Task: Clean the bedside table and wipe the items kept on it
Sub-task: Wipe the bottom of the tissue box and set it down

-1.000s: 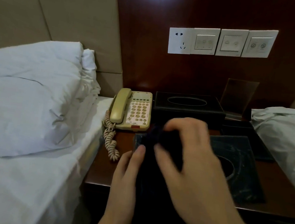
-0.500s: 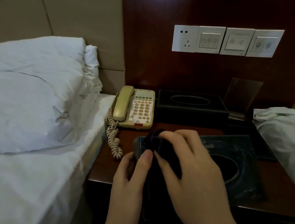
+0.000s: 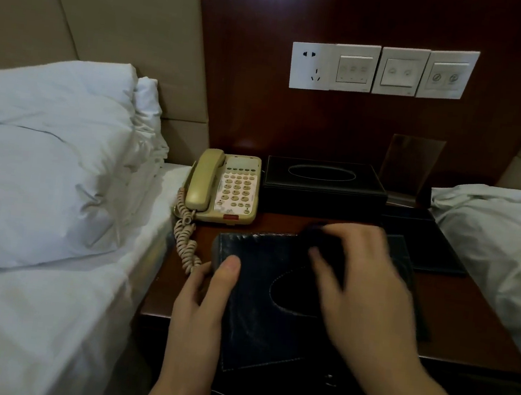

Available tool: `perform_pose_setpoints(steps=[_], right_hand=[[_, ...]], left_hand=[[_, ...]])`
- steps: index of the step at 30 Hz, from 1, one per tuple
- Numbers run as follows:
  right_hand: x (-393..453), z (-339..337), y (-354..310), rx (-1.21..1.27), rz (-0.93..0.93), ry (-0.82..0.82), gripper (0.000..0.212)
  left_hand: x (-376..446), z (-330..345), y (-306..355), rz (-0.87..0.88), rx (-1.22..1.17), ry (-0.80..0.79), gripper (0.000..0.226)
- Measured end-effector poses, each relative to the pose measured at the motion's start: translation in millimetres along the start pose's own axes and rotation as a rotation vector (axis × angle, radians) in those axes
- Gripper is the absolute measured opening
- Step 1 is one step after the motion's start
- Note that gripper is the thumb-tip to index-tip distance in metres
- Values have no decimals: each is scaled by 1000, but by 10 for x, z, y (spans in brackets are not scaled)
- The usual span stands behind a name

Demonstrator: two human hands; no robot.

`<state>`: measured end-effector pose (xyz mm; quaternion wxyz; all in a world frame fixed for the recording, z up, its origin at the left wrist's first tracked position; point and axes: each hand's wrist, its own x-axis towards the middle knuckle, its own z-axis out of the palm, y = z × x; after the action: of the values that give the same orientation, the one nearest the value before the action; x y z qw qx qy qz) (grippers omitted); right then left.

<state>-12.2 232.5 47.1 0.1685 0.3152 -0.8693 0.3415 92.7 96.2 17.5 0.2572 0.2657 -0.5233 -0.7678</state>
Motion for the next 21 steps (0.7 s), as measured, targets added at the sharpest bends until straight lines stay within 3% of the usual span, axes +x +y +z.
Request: perform_pose_setpoints(steps=[2, 4, 9, 15, 21], right_hand=[[77, -105, 276, 0, 175, 60, 24], [83, -132, 321, 8, 208, 70, 24], [-97, -59, -152, 32, -148, -81, 28], [87, -232, 324, 30, 81, 97, 24], [-107, -152, -31, 14, -137, -17, 26]], left_hand=[[10, -16, 37, 27, 11, 7, 58], [11, 3, 61, 53, 20, -7, 50], [-12, 84, -2, 38, -1, -26, 60], [-20, 64, 20, 100, -9, 1, 60], [-25, 75, -15, 69, -51, -8, 66]])
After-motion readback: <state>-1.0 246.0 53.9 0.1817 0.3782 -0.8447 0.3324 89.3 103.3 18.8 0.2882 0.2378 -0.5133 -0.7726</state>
